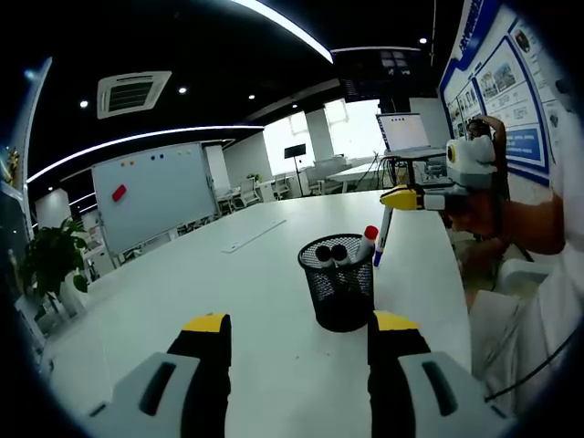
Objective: Pick up the whiteboard markers from the pen holder and place them facing the whiteboard neatly
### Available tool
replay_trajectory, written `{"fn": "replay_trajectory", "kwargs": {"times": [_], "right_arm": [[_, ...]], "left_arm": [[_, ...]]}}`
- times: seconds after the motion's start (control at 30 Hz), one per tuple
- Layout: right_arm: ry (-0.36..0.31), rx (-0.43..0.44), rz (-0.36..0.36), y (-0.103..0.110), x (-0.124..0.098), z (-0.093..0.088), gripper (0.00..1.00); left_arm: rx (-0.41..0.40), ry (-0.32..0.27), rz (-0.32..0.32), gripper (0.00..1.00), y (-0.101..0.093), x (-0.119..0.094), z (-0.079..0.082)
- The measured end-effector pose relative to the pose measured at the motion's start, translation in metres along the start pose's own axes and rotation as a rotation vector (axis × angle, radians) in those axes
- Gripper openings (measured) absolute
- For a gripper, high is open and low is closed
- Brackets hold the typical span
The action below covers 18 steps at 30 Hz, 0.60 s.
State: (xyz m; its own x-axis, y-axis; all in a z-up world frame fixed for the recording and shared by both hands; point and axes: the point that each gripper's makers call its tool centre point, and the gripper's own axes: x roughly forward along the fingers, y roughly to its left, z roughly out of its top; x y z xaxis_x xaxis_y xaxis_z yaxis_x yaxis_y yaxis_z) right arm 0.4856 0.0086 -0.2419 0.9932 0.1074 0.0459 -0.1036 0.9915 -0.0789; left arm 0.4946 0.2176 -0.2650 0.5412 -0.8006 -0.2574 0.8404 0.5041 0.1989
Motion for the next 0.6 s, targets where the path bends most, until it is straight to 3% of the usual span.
{"fn": "replay_trajectory", "kwargs": {"times": [0.3, 0.6], "right_arm": [[0.022, -0.016, -0.014, 0.001, -0.002, -0.014, 0.09], [0.088, -0.002, -0.051, 0.002, -0.007, -0.039, 0.09]], "left_arm": [[0.0, -0.001, 0.0, 0.62, -0.005, 0.002, 0.002], [-0.001, 0.0, -0.001, 0.62, -0.001, 0.0, 0.001]]}}
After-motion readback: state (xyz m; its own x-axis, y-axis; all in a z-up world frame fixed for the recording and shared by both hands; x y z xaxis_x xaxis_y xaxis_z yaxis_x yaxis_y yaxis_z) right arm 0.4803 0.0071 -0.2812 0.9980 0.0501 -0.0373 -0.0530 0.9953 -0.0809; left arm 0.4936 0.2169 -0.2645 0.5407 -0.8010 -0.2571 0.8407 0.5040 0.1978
